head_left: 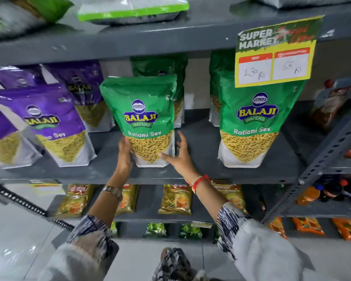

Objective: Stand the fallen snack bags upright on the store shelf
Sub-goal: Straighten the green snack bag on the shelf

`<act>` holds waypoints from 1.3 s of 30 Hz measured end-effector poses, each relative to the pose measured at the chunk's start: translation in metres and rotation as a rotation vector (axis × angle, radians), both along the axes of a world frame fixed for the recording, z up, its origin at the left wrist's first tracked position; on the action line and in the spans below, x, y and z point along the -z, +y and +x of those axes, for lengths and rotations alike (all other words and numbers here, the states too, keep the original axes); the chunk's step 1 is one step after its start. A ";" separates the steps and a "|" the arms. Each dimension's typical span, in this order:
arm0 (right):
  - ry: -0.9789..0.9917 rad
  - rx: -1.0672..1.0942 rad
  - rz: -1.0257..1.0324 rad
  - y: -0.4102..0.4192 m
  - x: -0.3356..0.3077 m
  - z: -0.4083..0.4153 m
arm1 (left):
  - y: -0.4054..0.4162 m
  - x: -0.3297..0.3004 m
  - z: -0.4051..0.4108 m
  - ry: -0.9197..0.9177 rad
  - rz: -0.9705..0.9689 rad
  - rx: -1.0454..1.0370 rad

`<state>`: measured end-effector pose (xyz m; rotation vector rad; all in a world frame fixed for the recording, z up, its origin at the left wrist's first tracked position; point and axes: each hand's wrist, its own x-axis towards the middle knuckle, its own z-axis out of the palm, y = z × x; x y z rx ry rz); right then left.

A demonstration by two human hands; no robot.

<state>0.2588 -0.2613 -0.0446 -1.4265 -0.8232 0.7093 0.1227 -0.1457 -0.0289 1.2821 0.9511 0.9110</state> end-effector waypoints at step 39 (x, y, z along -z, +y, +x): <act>0.005 -0.028 0.044 0.167 -0.020 -0.203 | 0.170 -0.008 -0.212 -0.057 -0.035 -0.359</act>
